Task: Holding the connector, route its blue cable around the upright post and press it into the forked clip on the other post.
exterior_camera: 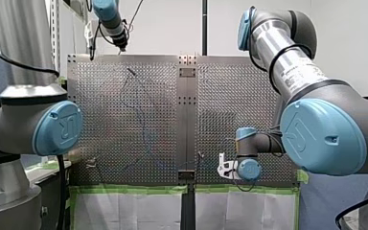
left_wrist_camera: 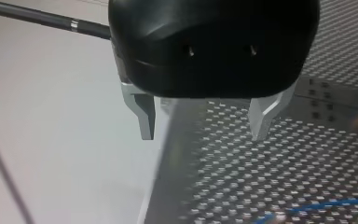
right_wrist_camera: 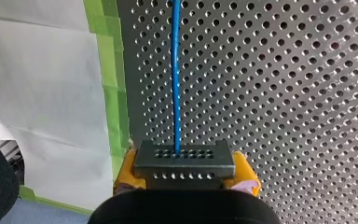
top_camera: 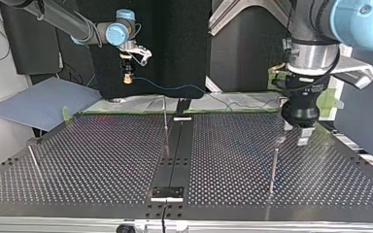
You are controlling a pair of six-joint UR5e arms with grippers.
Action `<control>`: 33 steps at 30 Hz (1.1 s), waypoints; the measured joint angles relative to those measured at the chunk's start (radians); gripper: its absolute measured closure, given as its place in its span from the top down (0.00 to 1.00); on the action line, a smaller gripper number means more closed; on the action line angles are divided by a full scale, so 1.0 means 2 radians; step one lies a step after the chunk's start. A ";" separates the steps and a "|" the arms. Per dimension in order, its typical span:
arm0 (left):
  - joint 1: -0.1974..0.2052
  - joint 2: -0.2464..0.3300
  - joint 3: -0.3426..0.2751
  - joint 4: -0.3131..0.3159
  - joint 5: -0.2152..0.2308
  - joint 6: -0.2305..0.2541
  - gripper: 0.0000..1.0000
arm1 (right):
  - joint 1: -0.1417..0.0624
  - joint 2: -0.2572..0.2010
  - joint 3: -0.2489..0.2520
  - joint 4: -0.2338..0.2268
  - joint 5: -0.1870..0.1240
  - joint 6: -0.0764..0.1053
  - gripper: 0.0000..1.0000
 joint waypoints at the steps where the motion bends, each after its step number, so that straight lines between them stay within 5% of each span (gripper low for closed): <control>1: 0.000 -0.002 0.000 -0.004 0.000 0.002 1.00 | 0.000 0.000 0.000 0.000 0.000 0.000 0.00; 33: -0.013 -0.008 0.004 -0.139 -0.029 -0.008 1.00 | 0.008 0.000 0.000 0.002 -0.005 0.002 0.00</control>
